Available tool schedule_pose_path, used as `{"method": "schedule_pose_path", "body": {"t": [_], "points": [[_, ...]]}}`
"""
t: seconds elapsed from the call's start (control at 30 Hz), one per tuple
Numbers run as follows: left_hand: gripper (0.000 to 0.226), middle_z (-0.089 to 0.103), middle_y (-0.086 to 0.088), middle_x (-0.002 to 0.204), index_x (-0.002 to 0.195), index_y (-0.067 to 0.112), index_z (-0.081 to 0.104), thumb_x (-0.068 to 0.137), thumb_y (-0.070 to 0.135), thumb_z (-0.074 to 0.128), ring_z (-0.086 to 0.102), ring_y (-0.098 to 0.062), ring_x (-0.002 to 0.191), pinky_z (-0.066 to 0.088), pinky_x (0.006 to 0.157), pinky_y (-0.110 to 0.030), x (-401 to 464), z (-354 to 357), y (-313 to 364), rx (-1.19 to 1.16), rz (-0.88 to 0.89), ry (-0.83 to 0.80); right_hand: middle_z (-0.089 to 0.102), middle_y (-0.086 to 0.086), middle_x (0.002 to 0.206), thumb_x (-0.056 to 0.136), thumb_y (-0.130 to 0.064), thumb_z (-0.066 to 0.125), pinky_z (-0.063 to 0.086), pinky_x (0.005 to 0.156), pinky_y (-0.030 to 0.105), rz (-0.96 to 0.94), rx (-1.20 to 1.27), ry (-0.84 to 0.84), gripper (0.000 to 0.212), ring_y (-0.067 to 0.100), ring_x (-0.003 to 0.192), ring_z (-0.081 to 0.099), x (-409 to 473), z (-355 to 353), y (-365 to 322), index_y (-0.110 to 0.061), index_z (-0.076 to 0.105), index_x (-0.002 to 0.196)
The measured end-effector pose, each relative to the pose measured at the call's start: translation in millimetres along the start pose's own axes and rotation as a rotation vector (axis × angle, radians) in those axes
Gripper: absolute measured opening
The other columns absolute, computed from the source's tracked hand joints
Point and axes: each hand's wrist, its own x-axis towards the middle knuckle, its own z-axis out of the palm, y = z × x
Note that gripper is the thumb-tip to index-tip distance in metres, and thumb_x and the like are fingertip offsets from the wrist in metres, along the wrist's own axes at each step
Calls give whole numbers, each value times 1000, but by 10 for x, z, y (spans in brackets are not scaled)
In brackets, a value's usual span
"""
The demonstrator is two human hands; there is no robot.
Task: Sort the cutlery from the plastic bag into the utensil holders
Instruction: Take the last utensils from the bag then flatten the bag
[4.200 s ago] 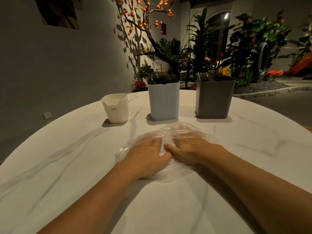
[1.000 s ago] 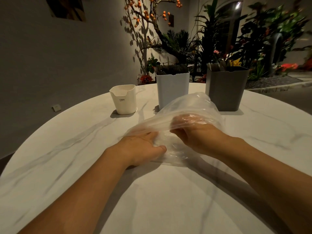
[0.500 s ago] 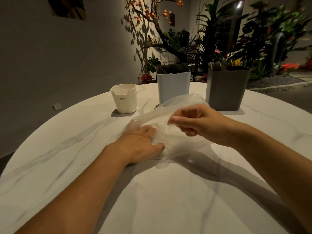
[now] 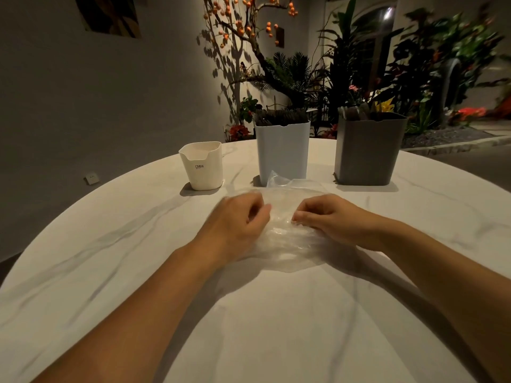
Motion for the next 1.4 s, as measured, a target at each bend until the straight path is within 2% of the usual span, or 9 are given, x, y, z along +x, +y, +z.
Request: {"method": "schedule_pose_path", "body": {"t": [0.13,0.4,0.57,0.77,0.9,0.97,1.1,1.3,1.4], "points": [[33,48,13,102,136,37,44,104,40,39,50,-15,99,44,91,-36,-17,25,-66,341,-21,-210,69,-6,101,98,-28,58,56,86,21,-64,-186,-56,20,17,92,65,-33,51,-82,-20,71,110],[50,16,6,165,157,33,24,108,45,27,12,-16,151,9,121,-30,11,86,-181,420,-49,-503,66,-4,101,94,-21,61,54,81,20,-556,-497,364,16,10,89,61,-99,47,-364,-16,69,107],[43,40,10,154,147,26,41,107,40,37,35,-12,142,23,114,-24,-32,112,-136,279,46,-356,65,-10,93,102,-30,50,50,82,21,-58,-66,163,16,13,88,62,22,199,-61,-25,66,101],[54,33,20,151,152,29,32,102,50,40,29,-4,138,25,110,-27,-23,107,-38,-44,-235,-550,68,-3,99,103,-29,49,55,88,28,19,-95,178,19,15,85,65,111,248,26,-21,66,102],[38,56,13,120,115,29,50,99,61,38,53,-14,110,43,94,-33,-131,80,42,419,55,-333,68,-4,97,104,-30,49,54,88,30,22,-120,211,18,14,86,63,119,218,43,-24,65,100],[38,60,9,126,123,27,54,100,55,42,55,-15,112,46,97,-34,-112,65,99,538,155,-237,67,-5,95,104,-30,49,54,88,32,19,-141,236,19,13,86,63,117,203,51,-23,66,99],[33,71,6,100,107,22,67,99,48,48,65,-14,85,58,74,-35,-63,100,154,388,414,34,66,-10,90,101,-30,52,55,87,28,-11,-85,267,17,12,83,63,73,194,15,-22,67,103],[18,62,7,91,96,21,53,104,35,46,64,-14,86,58,78,-34,8,168,48,-105,-213,231,64,-13,82,96,-35,57,48,67,9,-159,-53,406,18,10,78,62,-16,143,-227,-23,70,99],[26,68,4,88,92,18,61,105,33,45,69,-13,81,59,75,-28,29,129,80,-195,-283,331,62,-14,76,96,-33,58,49,65,8,-221,-43,528,19,8,74,61,-19,189,-285,-19,71,100]]}}
